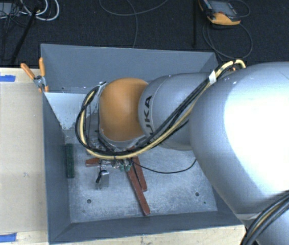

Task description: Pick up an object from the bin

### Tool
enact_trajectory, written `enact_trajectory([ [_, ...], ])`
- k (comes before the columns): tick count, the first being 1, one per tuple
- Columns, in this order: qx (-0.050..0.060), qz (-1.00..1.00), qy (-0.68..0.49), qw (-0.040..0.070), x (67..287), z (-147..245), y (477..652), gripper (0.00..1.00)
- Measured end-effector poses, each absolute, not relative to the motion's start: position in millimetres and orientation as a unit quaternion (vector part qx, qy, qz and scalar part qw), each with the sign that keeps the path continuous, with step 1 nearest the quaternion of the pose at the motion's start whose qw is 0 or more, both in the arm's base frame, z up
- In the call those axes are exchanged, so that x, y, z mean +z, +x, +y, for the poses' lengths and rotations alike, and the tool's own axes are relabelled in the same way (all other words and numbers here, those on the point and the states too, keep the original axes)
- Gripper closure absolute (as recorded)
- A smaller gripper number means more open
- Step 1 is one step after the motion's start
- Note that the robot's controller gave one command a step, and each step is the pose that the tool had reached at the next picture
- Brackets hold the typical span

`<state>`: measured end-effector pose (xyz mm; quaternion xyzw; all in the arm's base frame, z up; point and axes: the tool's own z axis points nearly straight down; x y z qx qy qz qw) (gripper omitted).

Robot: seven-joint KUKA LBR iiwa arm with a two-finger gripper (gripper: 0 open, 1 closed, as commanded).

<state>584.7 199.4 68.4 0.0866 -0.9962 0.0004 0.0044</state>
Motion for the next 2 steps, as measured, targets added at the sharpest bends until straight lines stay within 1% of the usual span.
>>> enact_trajectory([
  [1,0.0,-0.996,0.086,0.0,73.4,199.1,587.5,1.0],
  [2,-0.002,-0.997,0.075,-0.004,216.8,212.6,577.2,1.0],
])
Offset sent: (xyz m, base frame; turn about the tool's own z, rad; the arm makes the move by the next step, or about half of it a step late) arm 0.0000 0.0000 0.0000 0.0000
